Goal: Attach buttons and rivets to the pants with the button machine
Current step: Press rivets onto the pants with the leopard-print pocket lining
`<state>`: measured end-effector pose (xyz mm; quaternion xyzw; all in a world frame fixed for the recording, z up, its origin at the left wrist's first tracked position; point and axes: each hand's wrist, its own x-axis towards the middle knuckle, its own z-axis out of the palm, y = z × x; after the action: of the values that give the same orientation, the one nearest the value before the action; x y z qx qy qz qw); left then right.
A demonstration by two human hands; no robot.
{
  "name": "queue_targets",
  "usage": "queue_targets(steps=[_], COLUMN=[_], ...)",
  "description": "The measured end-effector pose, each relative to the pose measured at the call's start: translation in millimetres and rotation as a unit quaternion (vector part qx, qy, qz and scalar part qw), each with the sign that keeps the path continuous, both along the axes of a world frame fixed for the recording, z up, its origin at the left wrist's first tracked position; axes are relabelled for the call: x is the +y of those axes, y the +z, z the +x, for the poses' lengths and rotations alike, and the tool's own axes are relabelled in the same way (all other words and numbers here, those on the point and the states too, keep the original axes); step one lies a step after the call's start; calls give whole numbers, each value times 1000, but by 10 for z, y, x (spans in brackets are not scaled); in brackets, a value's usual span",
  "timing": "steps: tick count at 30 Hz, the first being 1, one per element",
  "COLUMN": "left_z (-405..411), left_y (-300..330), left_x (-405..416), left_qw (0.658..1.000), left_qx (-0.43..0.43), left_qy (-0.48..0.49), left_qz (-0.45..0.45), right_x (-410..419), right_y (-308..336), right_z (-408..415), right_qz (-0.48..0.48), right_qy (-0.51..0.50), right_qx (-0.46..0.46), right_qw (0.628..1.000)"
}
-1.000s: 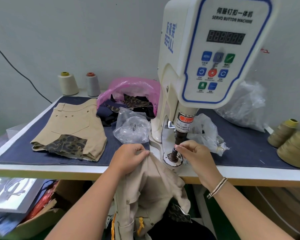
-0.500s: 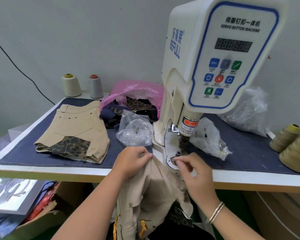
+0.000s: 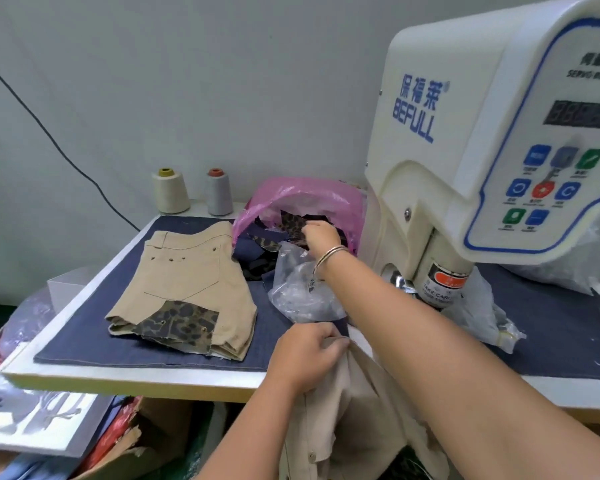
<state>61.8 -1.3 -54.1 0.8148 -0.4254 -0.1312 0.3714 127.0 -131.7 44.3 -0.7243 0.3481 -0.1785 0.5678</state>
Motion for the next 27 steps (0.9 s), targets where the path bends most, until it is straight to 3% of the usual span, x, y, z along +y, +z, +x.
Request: queue_targets(steps=[4,12,16,19,21,23,25,27], left_z=[9,-5,-22,-22,-31,-36,-32,-28], left_y=[-17,3,13,14,18,25,23,11], left_x=[-10,0,5,1,-1,2,3,-3], left_qw=[1000,1000,1000,1000,1000,1000,1000,1000], left_qx=[-4,-3,-7,-11,-14,-15,-16,-13], left_qy=[-6,-3,1,3,6,8,9,4], left_qz=[-4,-5,-5,-4,0,-2,-5,-8], right_x=[-149,-156,-161,-270,-264,-283,-237,-180], right_y=[43,1,-35,-126,-165,-275,-331,-368], right_z=[136,87,58,135,131,149,163,218], right_qz=[151,194,239,132,-30,-250,-380,-484], right_qy=[-83,-100,-99,-131,-76,-23,0,59], right_qx=[21,47,-53,-66,48,121,109,154], right_qw=[985,975,964,980,996,960,919,859])
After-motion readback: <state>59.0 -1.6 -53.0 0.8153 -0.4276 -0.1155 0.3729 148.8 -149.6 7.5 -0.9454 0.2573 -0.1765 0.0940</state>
